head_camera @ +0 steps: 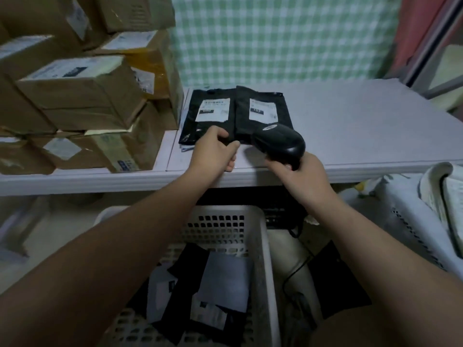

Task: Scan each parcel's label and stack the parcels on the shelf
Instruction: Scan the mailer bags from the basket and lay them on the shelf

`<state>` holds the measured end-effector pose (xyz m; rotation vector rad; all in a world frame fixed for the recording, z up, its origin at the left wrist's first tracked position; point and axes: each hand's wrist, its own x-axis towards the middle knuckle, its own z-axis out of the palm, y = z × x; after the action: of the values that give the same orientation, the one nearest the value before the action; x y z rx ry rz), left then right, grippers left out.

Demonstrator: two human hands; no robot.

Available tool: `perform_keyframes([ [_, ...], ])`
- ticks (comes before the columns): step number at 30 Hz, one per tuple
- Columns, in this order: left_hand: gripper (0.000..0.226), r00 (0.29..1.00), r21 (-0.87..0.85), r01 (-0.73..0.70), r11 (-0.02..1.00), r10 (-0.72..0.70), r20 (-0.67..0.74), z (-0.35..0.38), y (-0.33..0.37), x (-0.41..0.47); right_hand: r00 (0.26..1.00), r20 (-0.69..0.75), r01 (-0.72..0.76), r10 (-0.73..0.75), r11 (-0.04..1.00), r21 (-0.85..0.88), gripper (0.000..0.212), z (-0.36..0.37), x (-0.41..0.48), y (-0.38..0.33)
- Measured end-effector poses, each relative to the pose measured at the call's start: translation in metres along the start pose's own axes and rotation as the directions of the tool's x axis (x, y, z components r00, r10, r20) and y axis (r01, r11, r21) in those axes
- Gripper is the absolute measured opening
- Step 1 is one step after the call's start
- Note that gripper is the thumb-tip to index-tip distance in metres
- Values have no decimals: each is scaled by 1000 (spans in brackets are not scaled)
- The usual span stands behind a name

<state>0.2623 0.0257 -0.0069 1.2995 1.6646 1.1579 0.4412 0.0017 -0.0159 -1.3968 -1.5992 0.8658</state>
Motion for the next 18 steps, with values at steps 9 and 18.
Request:
perform_keyframes([
  [9, 13, 969, 526, -247, 813, 199, 148, -47, -131, -89, 922, 388, 80, -7, 981, -174, 46, 42, -45, 27],
  [18, 26, 870, 666, -48, 744, -296, 394, -13, -299, -121, 867, 441, 67, 233, 821, -566, 39, 88, -55, 94],
])
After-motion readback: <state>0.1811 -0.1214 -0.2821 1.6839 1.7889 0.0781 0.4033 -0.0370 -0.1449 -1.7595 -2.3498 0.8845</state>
